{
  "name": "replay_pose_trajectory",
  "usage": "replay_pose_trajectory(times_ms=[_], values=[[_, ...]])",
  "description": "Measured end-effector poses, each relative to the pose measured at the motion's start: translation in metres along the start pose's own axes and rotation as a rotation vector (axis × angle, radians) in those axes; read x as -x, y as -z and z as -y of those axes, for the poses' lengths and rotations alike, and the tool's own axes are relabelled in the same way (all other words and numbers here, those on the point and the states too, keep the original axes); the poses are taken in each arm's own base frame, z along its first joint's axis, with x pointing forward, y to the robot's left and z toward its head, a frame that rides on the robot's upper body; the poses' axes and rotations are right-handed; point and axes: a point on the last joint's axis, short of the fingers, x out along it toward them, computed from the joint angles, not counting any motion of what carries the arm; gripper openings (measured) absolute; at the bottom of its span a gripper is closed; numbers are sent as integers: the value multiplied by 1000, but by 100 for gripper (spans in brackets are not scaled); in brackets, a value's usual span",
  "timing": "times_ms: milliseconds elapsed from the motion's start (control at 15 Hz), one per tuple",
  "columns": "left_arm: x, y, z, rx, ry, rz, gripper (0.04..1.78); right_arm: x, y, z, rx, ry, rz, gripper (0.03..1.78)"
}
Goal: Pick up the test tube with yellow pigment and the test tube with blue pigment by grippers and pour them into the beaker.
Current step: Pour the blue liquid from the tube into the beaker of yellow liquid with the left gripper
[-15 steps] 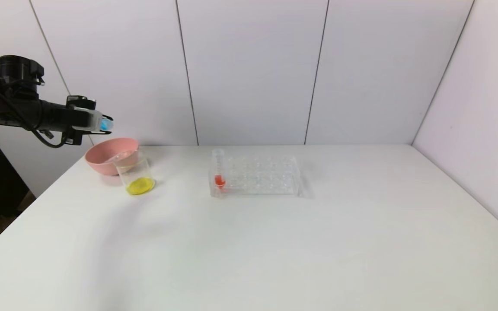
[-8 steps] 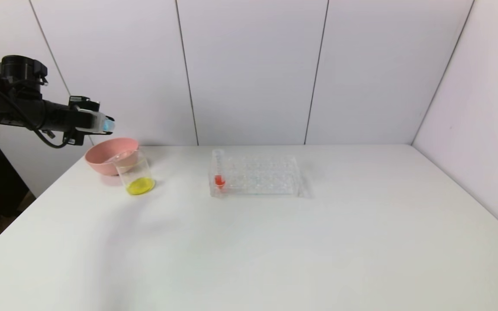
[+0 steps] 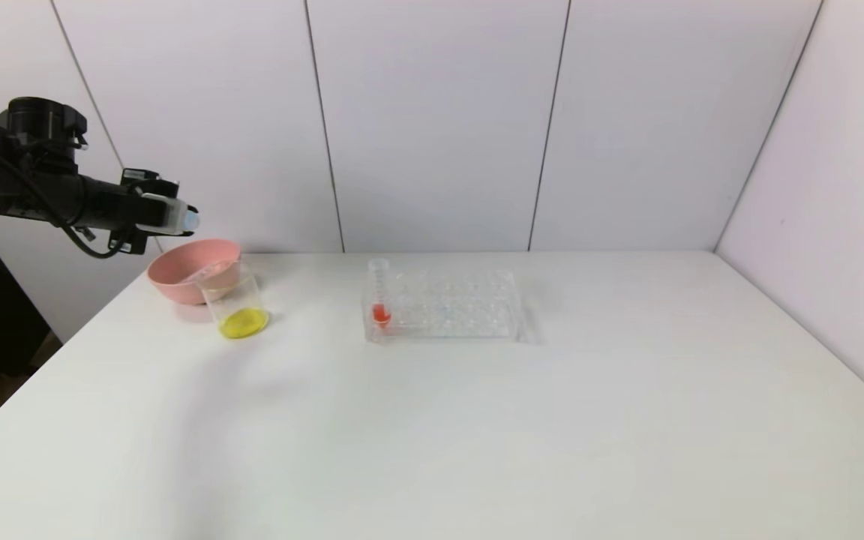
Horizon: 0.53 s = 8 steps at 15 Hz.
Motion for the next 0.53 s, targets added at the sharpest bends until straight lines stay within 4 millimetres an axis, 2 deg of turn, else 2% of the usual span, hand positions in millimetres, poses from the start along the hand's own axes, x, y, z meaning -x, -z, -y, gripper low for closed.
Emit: replay_pose_trajectory(times_ms=[533], values=[[2,-7,1,21,65,-54,46,0,0,0,0,0,0,171]])
